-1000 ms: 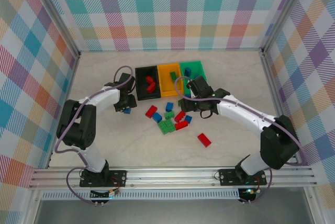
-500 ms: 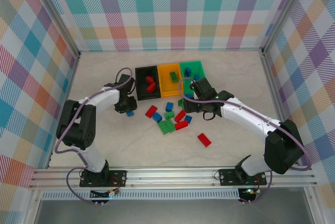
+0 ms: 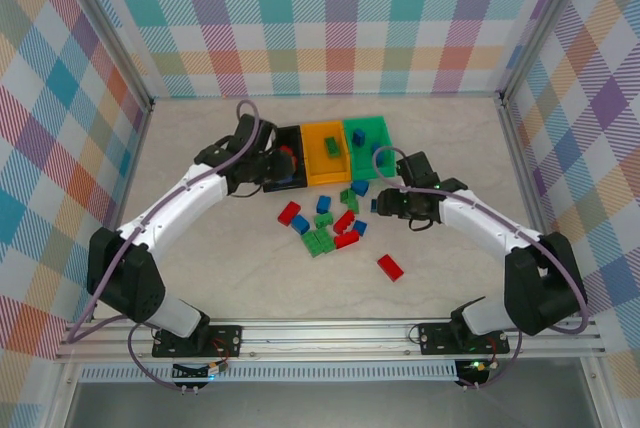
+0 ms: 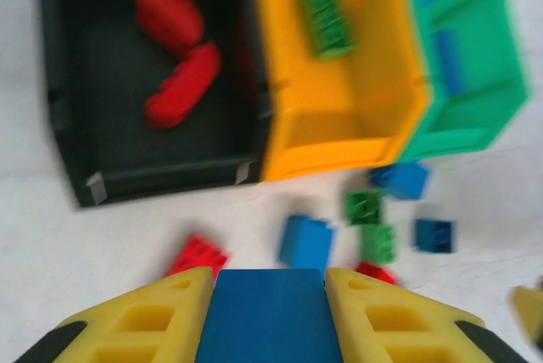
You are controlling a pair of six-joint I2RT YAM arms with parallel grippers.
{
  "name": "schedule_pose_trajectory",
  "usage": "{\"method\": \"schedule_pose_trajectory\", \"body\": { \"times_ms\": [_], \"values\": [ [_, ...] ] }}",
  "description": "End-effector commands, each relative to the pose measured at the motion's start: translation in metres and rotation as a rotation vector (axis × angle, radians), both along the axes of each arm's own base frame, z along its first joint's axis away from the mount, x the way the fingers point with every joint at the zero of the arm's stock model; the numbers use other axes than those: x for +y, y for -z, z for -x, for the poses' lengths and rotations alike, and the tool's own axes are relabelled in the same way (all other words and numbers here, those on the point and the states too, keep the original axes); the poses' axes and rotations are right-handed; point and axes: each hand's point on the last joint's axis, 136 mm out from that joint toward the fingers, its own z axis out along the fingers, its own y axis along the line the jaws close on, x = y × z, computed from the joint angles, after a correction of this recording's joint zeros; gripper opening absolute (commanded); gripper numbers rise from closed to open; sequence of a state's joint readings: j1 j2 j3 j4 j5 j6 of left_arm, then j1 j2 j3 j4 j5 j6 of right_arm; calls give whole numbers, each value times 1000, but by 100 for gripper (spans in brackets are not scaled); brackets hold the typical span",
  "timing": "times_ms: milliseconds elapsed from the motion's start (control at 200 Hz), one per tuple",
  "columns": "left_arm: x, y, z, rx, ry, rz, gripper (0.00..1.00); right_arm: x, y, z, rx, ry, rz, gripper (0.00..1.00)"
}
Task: Sort the legos into containers by color
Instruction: Place the lego in the container.
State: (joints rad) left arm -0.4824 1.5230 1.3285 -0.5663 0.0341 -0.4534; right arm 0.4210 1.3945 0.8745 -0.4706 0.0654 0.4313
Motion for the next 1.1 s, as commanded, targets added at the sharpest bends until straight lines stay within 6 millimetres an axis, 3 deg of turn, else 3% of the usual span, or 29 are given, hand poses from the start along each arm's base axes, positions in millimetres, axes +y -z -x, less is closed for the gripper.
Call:
{"method": "schedule_pose_trajectory", "body": {
  "times_ms": [0,155,255,550,750,935,1095],
  "values": [
    [-31,-14,-25,-55,20,43,26,-1,-6,2,1,42,-87,65],
    [-88,-23,-57,-113,97,49,26,-5,-2,11,19,49,-101,65],
    [-124,-15,-81,-123,140,79,27,1,-3,16,31,21,-135,65],
    [-191,6,-139,-143,191,161,31,2,0,33,66,-14,-153,65],
    [-199,18,-151,-126,192,129,56,4,-1,38,74,-29,-167,65],
    [-193,7,-130,-127,224,154,58,7,11,34,106,-36,-156,65],
    [-166,-8,-96,-158,212,170,58,8,19,17,115,-28,-124,65]
  ]
}}
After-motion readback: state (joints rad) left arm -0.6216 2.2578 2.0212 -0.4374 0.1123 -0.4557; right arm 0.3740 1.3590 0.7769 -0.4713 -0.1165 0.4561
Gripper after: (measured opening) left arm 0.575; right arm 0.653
